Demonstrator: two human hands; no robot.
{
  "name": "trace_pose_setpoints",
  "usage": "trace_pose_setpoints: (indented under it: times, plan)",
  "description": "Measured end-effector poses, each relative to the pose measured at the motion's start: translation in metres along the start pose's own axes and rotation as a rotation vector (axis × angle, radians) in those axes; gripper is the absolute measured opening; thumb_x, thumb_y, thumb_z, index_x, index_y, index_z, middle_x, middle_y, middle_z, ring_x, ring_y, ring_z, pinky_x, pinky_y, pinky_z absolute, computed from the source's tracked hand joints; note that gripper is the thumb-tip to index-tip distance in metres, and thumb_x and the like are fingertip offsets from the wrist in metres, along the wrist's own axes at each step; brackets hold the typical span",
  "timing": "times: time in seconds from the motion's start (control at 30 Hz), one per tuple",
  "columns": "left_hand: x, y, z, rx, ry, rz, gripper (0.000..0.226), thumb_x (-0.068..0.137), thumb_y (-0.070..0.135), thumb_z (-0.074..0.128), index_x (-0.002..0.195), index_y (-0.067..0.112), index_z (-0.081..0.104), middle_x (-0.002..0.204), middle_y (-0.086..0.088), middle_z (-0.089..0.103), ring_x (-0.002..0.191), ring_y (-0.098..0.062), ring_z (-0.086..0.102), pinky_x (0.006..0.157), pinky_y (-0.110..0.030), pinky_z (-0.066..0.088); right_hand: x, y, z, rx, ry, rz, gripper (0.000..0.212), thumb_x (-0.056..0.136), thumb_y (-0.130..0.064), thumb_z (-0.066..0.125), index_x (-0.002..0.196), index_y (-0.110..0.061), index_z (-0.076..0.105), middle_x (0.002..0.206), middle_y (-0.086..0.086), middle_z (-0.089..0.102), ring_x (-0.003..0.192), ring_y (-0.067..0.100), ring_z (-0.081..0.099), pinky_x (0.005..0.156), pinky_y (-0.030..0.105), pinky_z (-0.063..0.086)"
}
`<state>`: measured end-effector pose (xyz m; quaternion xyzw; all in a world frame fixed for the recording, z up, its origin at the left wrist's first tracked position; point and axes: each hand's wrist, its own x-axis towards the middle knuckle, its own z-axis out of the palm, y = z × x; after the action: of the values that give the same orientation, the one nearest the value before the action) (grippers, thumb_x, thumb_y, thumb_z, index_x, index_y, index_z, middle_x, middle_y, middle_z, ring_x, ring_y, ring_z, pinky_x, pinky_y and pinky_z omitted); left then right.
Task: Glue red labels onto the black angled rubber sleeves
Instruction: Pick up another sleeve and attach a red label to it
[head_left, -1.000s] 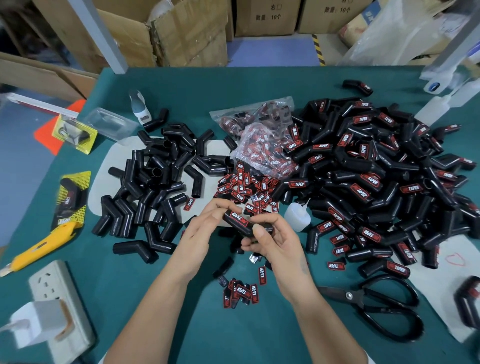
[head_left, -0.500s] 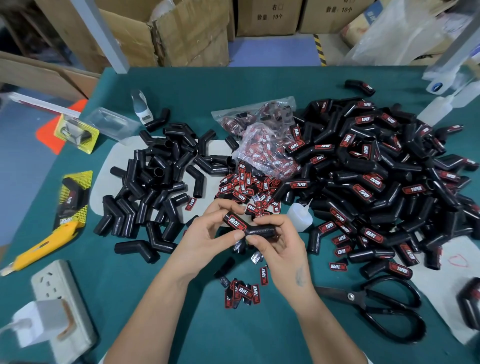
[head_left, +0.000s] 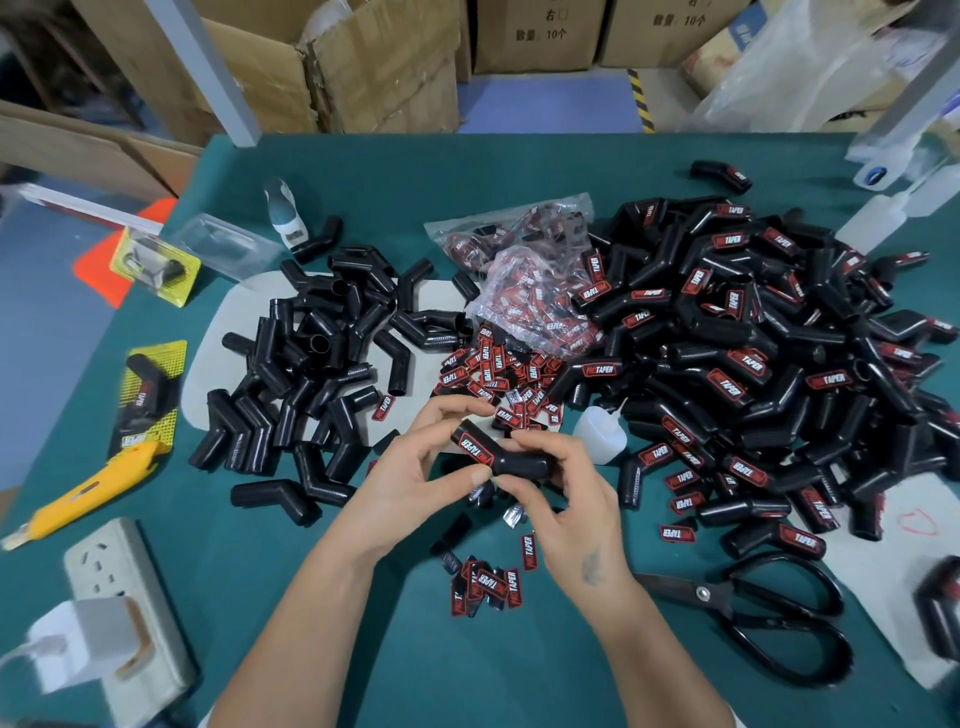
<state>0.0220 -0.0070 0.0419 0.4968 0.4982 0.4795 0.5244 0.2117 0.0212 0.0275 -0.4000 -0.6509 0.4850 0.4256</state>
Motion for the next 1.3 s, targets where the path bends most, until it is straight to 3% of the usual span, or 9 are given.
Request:
trace_pose_setpoints:
  times: [0.2, 0.3, 0.43, 0.57, 0.67, 0.73, 0.83, 0.93, 1.3]
  plan:
    - [0.001, 0.000, 0.004, -0.063, 0.042, -0.028, 0.023, 0.092, 0.025, 0.071, 0.111, 0.013, 0.080, 0.141, -0.004, 0.055, 0.136, -0.024, 0.052, 0.118, -0.045, 0.041, -0.001, 0.008, 0.003, -0.224, 0.032, -0.225, 0.032, 0.096, -0.029, 0.068, 0.127, -0.028, 0.059, 0.121, -0.017, 0.065, 0.113, -0.004, 0.063, 0.100, 0.013, 0.044]
    - [0.001, 0.000, 0.006, -0.095, 0.056, 0.005, 0.018, 0.089, 0.021, 0.071, 0.105, 0.024, 0.081, 0.137, -0.001, 0.057, 0.141, -0.022, 0.049, 0.120, -0.042, 0.039, 0.000, 0.009, 0.003, -0.245, 0.019, -0.324, 0.030, 0.097, -0.022, 0.068, 0.126, -0.020, 0.059, 0.119, -0.011, 0.065, 0.109, 0.010, 0.066, 0.102, 0.016, 0.046]
    - [0.001, -0.002, 0.006, -0.100, 0.054, 0.027, 0.018, 0.090, 0.020, 0.071, 0.104, 0.023, 0.081, 0.129, 0.005, 0.057, 0.149, -0.026, 0.043, 0.123, -0.039, 0.035, 0.002, 0.009, 0.003, -0.266, 0.008, -0.324, 0.030, 0.098, -0.022, 0.067, 0.126, -0.021, 0.059, 0.120, -0.015, 0.063, 0.110, 0.006, 0.063, 0.103, 0.012, 0.042]
    - [0.001, -0.003, 0.000, 0.004, 0.031, 0.042, 0.018, 0.095, 0.025, 0.070, 0.111, 0.025, 0.078, 0.132, 0.003, 0.056, 0.146, -0.027, 0.044, 0.123, -0.037, 0.034, 0.000, 0.008, 0.000, -0.187, -0.007, -0.164, 0.033, 0.097, -0.026, 0.068, 0.127, -0.036, 0.059, 0.125, -0.026, 0.065, 0.116, 0.000, 0.064, 0.098, 0.010, 0.043]
    - [0.000, -0.002, -0.003, 0.125, 0.025, 0.033, 0.020, 0.101, 0.032, 0.065, 0.118, 0.029, 0.072, 0.132, 0.004, 0.057, 0.140, -0.026, 0.050, 0.121, -0.043, 0.036, 0.002, 0.004, -0.001, 0.009, -0.077, 0.078, 0.030, 0.096, -0.029, 0.071, 0.121, -0.044, 0.064, 0.120, -0.013, 0.072, 0.112, 0.014, 0.070, 0.091, 0.018, 0.053]
    - [-0.001, -0.002, -0.005, 0.203, -0.007, 0.054, 0.019, 0.104, 0.032, 0.060, 0.121, 0.030, 0.068, 0.128, 0.004, 0.058, 0.137, -0.027, 0.053, 0.118, -0.045, 0.039, 0.005, 0.001, -0.003, 0.191, -0.098, 0.198, 0.017, 0.096, -0.034, 0.070, 0.113, -0.036, 0.069, 0.115, -0.005, 0.076, 0.106, 0.018, 0.073, 0.091, 0.027, 0.057]
    - [-0.003, -0.003, -0.007, 0.377, -0.071, 0.082, 0.017, 0.108, 0.032, 0.056, 0.120, 0.024, 0.065, 0.123, 0.002, 0.057, 0.127, -0.025, 0.057, 0.111, -0.040, 0.044, 0.008, 0.000, -0.004, 0.393, -0.137, 0.352, 0.031, 0.100, -0.041, 0.064, 0.102, -0.009, 0.067, 0.112, 0.005, 0.077, 0.105, 0.021, 0.074, 0.089, 0.035, 0.061]
    - [-0.004, -0.004, -0.011, 0.471, -0.160, 0.071, 0.014, 0.108, 0.031, 0.056, 0.112, 0.020, 0.063, 0.114, 0.002, 0.053, 0.112, -0.024, 0.057, 0.102, -0.041, 0.047, 0.009, 0.002, -0.005, 0.426, -0.219, 0.486, 0.024, 0.099, -0.031, 0.071, 0.092, -0.009, 0.063, 0.105, 0.012, 0.073, 0.105, 0.020, 0.071, 0.087, 0.040, 0.063]
    - [-0.008, 0.003, -0.020, 0.511, -0.326, 0.043, 0.015, 0.109, 0.030, 0.053, 0.116, 0.042, 0.052, 0.114, 0.016, 0.049, 0.111, -0.018, 0.052, 0.101, -0.038, 0.043, 0.011, 0.005, -0.009, 0.363, -0.343, 0.497, 0.022, 0.086, -0.039, 0.083, 0.089, -0.020, 0.071, 0.090, 0.008, 0.072, 0.089, 0.025, 0.068, 0.095, 0.065, 0.056]
